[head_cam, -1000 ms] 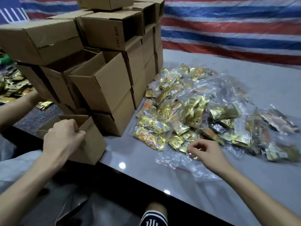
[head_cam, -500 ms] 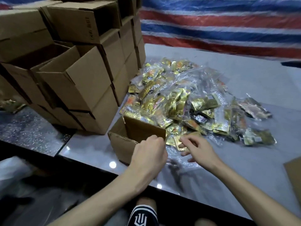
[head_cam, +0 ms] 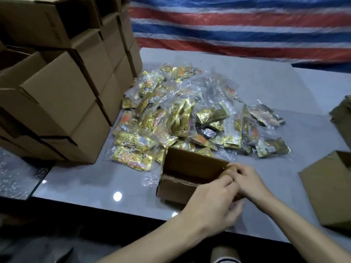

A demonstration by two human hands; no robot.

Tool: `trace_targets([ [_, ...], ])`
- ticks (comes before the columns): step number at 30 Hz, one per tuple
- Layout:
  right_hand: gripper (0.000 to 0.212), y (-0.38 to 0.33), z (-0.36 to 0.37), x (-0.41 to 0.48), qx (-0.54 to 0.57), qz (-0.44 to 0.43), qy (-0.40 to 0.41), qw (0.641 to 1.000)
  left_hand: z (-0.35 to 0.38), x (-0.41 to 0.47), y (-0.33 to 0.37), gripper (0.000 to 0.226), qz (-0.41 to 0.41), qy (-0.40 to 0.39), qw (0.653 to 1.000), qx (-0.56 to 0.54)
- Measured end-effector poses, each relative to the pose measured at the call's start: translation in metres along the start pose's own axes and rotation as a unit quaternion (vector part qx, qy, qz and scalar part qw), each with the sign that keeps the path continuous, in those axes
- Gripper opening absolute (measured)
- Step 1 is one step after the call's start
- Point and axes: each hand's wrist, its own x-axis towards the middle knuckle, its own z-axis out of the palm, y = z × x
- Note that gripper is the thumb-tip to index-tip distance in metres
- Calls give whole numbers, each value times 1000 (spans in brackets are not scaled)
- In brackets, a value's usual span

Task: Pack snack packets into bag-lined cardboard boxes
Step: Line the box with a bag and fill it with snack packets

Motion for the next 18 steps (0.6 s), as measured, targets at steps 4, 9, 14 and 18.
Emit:
trace_targets([
  [4, 20, 23, -37, 5, -87, 7, 41, 995, -9, 3, -10, 22, 59, 200, 977, -32],
  [9, 18, 60, -72, 4, -107, 46, 72, 991, -5, 11, -56, 21, -28, 277, 960, -35],
  [14, 18, 71, -82, -14, -59, 82, 116, 988, 37, 15, -108, 19, -150, 33, 986, 58],
  [18, 17, 77, -83, -22, -40, 151, 79, 984, 73, 15, -125, 31, -143, -111, 977, 110],
])
